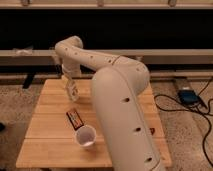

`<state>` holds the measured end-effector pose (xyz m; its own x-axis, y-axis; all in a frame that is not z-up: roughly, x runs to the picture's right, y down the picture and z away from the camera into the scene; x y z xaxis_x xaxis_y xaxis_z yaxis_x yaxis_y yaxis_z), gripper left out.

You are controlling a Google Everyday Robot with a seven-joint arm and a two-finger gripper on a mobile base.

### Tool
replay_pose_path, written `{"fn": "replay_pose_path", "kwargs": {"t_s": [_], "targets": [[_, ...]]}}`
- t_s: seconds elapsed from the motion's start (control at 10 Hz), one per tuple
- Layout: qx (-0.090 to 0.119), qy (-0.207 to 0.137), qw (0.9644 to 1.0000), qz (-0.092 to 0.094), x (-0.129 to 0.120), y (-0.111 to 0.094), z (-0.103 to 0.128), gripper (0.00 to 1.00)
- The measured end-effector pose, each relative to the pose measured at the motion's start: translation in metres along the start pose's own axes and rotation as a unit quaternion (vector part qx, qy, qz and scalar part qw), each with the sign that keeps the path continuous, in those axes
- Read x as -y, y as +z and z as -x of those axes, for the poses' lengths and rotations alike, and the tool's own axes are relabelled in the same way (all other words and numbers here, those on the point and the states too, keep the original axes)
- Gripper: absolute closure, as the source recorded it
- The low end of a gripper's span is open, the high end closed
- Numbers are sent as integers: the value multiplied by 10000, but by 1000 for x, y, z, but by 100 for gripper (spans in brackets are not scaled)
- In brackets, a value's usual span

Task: Knock the bottle over

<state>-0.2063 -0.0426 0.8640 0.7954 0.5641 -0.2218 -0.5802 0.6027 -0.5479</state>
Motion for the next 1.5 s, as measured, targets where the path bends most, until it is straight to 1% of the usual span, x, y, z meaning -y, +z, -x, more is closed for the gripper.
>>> {"fn": "replay_pose_path", "kwargs": {"t_s": [0.2, 0.3, 0.6, 0.8, 0.9, 1.0, 1.1, 1.3, 1.5], "targets": [[-28, -184, 9997, 136, -22, 2, 15, 20], [-76, -270, 9994, 211, -35, 2, 19, 20], [-256, -493, 9978, 364, -69, -10, 28, 20], [-444, -579, 9966, 377, -90, -25, 24, 20], [-494, -606, 9961, 401, -101, -30, 21, 20], [-564, -655, 9952, 469, -115, -35, 18, 20], [-610, -654, 9946, 521, -120, -38, 12, 20], [-657, -619, 9942, 577, -122, -40, 4, 20], [-678, -575, 9944, 563, -124, -41, -3, 20]]}}
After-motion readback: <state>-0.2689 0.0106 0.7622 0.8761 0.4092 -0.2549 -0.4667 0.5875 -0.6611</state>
